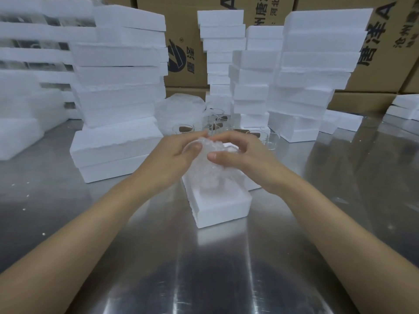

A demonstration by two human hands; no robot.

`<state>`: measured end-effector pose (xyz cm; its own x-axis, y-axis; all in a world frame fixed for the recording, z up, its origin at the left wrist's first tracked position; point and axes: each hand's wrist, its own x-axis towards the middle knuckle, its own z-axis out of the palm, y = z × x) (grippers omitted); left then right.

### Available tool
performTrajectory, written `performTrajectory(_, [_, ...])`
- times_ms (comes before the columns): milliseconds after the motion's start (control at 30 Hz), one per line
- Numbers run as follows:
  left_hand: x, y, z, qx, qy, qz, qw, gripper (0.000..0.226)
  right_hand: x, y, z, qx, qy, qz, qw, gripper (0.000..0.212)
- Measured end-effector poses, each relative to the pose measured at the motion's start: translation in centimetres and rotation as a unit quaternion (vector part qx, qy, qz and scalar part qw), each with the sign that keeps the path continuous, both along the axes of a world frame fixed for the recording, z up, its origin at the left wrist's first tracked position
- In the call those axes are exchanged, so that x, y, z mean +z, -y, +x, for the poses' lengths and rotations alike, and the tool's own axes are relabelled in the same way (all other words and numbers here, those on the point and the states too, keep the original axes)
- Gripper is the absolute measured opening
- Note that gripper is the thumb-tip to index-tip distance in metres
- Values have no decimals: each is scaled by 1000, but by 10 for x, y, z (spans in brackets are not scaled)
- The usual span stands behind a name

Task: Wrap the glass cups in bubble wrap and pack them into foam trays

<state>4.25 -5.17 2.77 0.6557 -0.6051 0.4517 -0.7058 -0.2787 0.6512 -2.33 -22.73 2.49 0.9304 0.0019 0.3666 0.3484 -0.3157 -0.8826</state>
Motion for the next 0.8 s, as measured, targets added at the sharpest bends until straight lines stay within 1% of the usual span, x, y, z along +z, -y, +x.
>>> performTrajectory(67, [-3, 0, 2, 31, 51, 22, 998, 34, -2, 0, 1, -9, -7, -32, 999, 30])
performTrajectory(167, [-7, 3, -3, 78, 69, -33, 994, 35, -3, -4, 0, -22, 4, -83, 996, 37])
performTrajectory(233, [-8, 5, -7, 101, 74, -64, 990, 35, -4, -6, 1, -21, 15, -81, 996, 38])
performTrajectory(300, [-6, 5, -8, 100, 64, -69, 990, 33, -2, -4, 1, -17, 21, -51, 998, 40])
performTrajectory(367, [-1, 5, -7, 71, 26, -60, 995, 30, -1, 1, 1, -16, 9, 13, 1000, 42])
performTrajectory(433, [4, 4, -4, 16, -61, -61, 996, 33, 1, 8, 1, -22, -9, 74, 997, 43])
performTrajectory(500, [5, 3, -4, -57, -185, -71, 979, 41, 3, 12, 1, -22, -17, 103, 994, 46])
performTrajectory(533, [4, 4, -4, -81, -228, -76, 967, 45, 4, 12, 1, -19, -16, 105, 994, 46])
performTrajectory(567, [2, 4, -3, -96, -254, -81, 959, 48, 4, 12, 1, -17, -11, 100, 995, 47])
performTrajectory(600, [0, 4, -3, -107, -267, -87, 954, 49, 3, 11, 2, -19, -3, 90, 996, 47])
performTrajectory(667, [-2, 4, -3, -110, -264, -103, 953, 48, 4, 7, 1, -33, 20, 58, 998, 44])
performTrajectory(800, [-4, 5, -4, -62, -239, -132, 960, 43, 5, -3, -2, -48, 60, -2, 997, 37])
